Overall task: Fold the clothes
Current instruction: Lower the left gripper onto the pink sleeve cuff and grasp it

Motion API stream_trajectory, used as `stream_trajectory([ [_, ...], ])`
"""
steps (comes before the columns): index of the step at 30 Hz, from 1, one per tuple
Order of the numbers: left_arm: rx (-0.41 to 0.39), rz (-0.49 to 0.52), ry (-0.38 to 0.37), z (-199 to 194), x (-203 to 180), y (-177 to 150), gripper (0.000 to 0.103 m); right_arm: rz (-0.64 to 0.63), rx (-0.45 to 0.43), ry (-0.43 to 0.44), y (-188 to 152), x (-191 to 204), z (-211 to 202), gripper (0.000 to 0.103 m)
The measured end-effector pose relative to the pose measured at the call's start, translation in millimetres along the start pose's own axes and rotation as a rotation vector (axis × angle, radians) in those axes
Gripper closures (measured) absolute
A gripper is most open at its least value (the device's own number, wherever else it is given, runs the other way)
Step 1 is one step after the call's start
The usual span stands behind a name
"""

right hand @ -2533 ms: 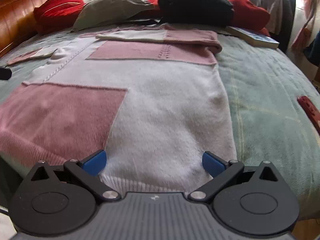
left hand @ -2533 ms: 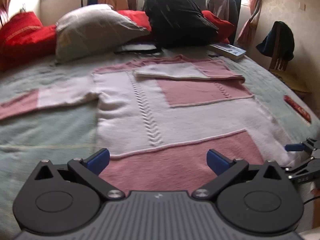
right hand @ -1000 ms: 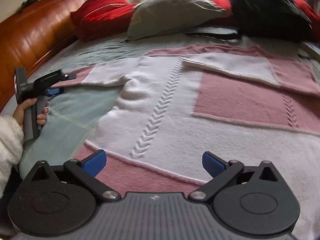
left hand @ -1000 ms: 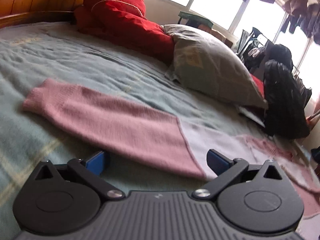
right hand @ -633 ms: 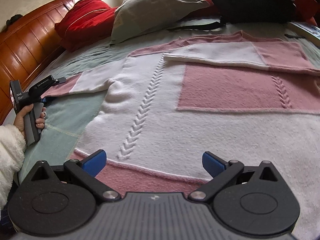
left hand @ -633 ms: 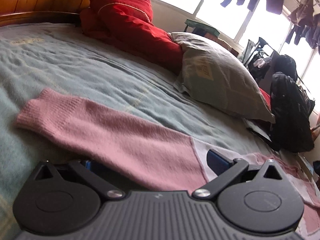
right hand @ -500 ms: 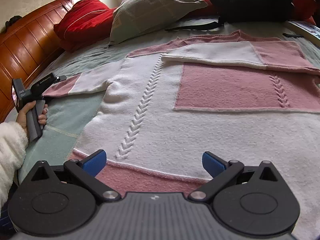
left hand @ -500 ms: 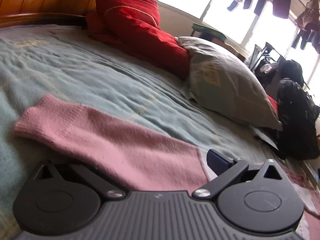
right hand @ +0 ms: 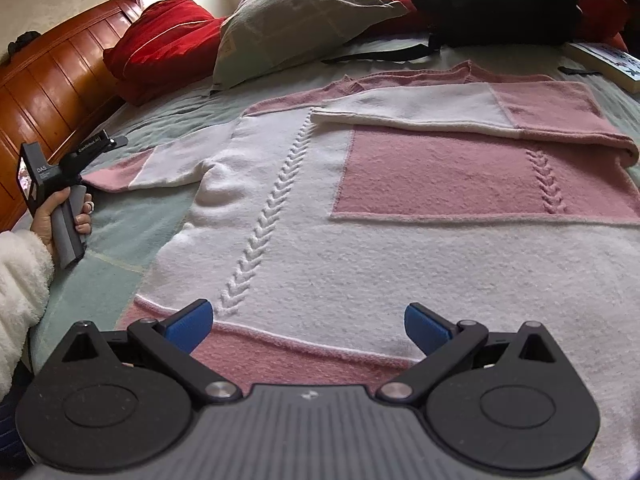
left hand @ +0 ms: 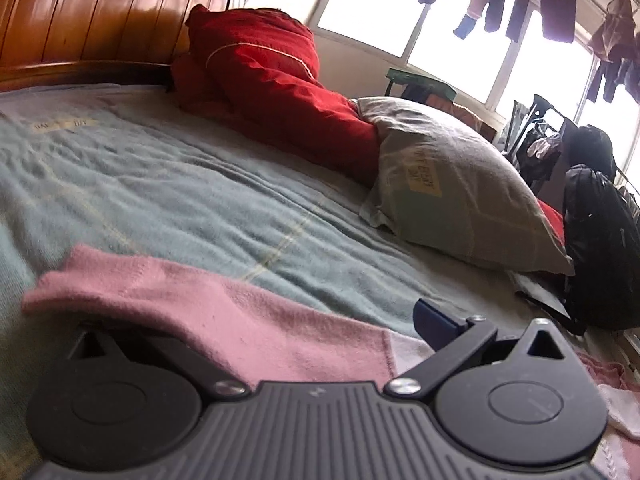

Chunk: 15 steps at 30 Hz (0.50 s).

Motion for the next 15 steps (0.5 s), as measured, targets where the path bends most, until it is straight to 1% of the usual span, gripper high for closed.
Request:
stream_trajectory([
  [13, -0.026, 0.002, -0.048, -25, -33, 17, 0.001, 0.001, -0.022, -0.01, -3, -1, -16, 0.0],
  [15, -0.031, 0.007, -0.045, -30, -38, 20, 0.001, -0.001, -0.028, -0.011, -4, -2, -21, 0.0],
])
Point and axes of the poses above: each gripper's, at about its wrist camera, not at the fingertips, and z roughly the way its jaws point, x to its left, y to its top, the point moved 7 cm from there along z, roughly the way its jaws point, and after that the axes turned 1 degree about y, right-handed, at the moved point
